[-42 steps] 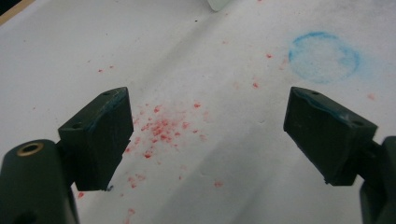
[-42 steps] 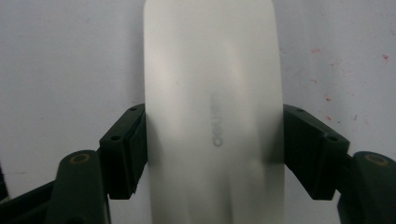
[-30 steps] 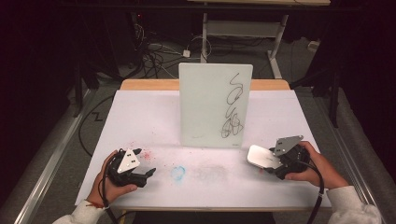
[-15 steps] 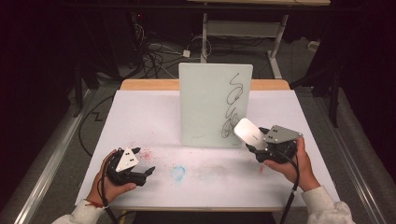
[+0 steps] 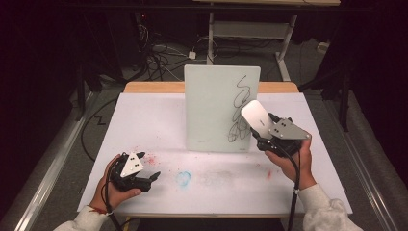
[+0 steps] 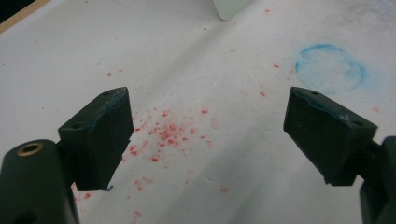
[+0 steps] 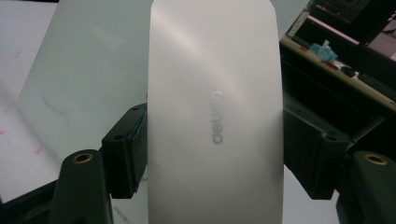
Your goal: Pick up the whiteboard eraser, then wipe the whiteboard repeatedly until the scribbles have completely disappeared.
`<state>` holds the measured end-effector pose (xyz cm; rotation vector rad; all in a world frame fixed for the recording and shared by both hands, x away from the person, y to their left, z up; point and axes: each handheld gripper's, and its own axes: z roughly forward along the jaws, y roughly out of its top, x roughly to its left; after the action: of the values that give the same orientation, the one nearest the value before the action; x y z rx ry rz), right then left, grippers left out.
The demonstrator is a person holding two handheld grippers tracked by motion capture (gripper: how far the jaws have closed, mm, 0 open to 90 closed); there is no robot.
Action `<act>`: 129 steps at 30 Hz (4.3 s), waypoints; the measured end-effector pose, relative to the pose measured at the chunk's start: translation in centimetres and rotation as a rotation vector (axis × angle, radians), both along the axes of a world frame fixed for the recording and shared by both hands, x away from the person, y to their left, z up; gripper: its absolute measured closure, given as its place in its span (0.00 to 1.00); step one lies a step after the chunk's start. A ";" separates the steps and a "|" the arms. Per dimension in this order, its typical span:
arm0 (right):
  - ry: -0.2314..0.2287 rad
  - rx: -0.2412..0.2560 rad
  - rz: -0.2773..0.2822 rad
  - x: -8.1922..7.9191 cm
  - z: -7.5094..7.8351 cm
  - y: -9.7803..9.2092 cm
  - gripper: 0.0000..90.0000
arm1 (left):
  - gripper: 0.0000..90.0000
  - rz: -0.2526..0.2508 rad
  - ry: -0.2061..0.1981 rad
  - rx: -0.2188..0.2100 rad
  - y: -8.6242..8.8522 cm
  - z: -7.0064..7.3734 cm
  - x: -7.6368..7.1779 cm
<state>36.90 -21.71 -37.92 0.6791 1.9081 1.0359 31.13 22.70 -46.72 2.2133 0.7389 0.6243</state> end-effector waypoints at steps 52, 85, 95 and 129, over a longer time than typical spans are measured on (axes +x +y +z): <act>-0.069 0.066 -0.108 3.0 0.6 2.5 0.35 | 0.18 0.022 -0.034 -0.015 -0.2 0.0 -0.1; -0.016 -0.079 -0.149 -0.2 -8.3 6.6 0.35 | 0.18 0.007 -0.048 0.008 -0.4 0.2 -0.2; 0.003 -0.153 -0.101 -0.7 -9.8 8.6 0.35 | 0.18 0.005 -0.047 0.011 -0.5 0.2 -0.2; 0.029 -0.246 -0.115 -0.9 -10.1 7.8 0.34 | 0.18 0.002 -0.042 0.009 -0.4 0.2 -0.3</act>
<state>36.02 -13.95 -47.97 0.6555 1.9558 0.7080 30.87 22.34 -46.52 2.2007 0.7181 0.6742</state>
